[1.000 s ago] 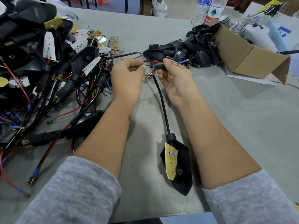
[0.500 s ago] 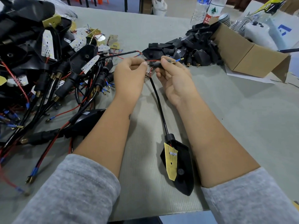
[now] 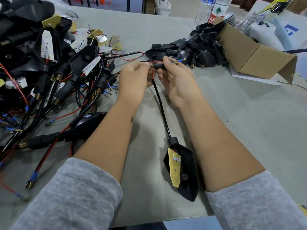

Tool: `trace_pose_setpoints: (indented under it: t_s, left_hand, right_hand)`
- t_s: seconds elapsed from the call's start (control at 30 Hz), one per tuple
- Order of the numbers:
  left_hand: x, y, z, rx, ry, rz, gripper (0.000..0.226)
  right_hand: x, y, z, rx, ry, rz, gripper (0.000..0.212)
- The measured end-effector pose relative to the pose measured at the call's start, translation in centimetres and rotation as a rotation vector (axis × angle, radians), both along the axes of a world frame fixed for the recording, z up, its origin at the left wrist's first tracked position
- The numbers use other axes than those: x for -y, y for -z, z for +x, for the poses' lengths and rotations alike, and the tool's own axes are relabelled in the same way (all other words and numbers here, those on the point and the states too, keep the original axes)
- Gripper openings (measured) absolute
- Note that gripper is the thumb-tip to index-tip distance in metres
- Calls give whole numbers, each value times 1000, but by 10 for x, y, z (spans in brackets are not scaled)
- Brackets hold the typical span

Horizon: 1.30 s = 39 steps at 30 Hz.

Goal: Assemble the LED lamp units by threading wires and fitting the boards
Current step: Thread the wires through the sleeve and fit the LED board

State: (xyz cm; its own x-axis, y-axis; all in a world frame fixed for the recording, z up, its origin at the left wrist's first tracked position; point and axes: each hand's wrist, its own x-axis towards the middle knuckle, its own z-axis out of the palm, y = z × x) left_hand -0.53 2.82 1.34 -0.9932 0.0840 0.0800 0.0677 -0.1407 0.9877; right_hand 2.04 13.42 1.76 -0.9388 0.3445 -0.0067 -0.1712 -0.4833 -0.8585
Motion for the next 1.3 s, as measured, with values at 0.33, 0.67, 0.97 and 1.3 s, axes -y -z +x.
trace_pose_setpoints:
  t_s: [0.33, 0.67, 0.97, 1.3]
  left_hand:
    - [1, -6, 7, 72, 77, 142, 21]
    - [3, -10, 9, 136, 114, 254, 13]
    - [2, -7, 8, 131, 146, 155, 15]
    - [1, -7, 4, 184, 151, 229, 16]
  right_hand:
    - [3, -1, 4, -32, -59, -29, 11]
    - [3, -3, 3, -47, -25, -107, 11]
    - [1, -1, 4, -3, -41, -34, 10]
    - [0, -2, 3, -40, -29, -83, 12]
